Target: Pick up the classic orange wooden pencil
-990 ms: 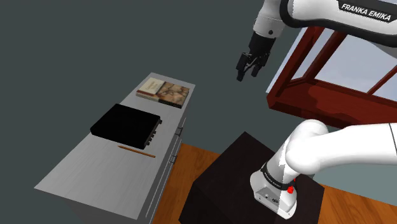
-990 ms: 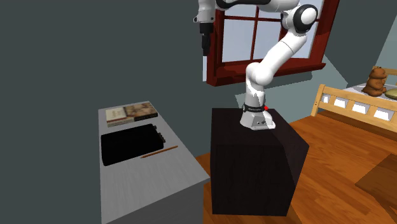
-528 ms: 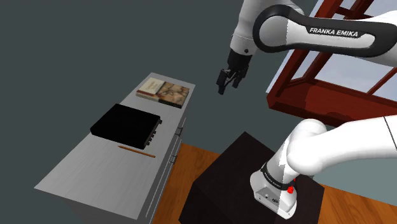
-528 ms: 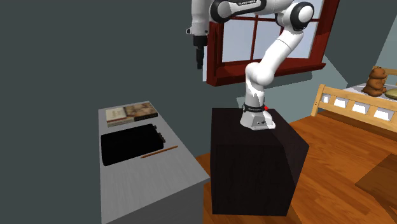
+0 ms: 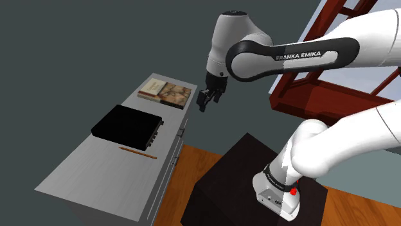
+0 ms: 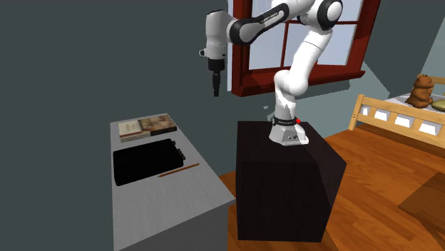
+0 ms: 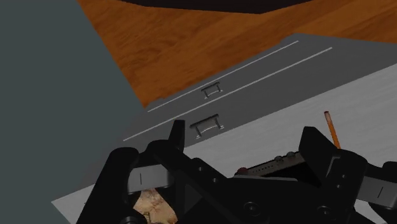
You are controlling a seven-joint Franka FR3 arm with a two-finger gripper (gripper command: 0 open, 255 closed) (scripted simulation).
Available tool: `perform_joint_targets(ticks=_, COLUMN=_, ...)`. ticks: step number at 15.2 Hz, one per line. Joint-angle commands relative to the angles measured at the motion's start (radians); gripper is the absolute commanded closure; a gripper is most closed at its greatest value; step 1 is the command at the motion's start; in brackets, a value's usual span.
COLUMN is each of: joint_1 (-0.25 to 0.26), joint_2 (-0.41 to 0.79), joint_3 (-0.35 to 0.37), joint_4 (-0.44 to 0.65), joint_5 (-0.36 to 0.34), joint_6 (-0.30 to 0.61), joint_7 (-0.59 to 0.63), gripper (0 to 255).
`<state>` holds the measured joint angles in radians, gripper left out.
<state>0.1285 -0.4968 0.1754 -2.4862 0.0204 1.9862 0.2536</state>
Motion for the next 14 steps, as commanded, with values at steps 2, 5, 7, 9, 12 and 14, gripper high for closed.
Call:
perform_joint_targets(ticks=2, joint_1=0.018, joint_2=0.086, joint_3=0.043, joint_4=0.001, joint_5=-0.006, joint_6=0.086, joint_7=0.026, gripper=0)
perform_joint_targets(ticks=5, joint_1=0.030, joint_2=0.181, joint_3=0.085, joint_4=0.012, joint_5=-0.024, joint_6=0.169, joint_7=0.056, gripper=0)
perform_joint_targets(ticks=7, joint_1=0.037, joint_2=0.248, joint_3=0.112, joint_4=0.025, joint_5=-0.045, joint_6=0.221, joint_7=0.080, gripper=0)
perform_joint_targets(ticks=9, joint_1=0.043, joint_2=0.318, joint_3=0.137, joint_4=0.042, joint_5=-0.074, joint_6=0.269, joint_7=0.109, gripper=0)
perform_joint_targets(ticks=12, joint_1=0.052, joint_2=0.428, joint_3=0.171, joint_4=0.078, joint_5=-0.132, joint_6=0.334, joint_7=0.160, gripper=0)
perform_joint_targets(ticks=14, joint_1=0.062, joint_2=0.504, joint_3=0.188, joint_4=0.107, joint_5=-0.182, joint_6=0.370, joint_7=0.201, gripper=0)
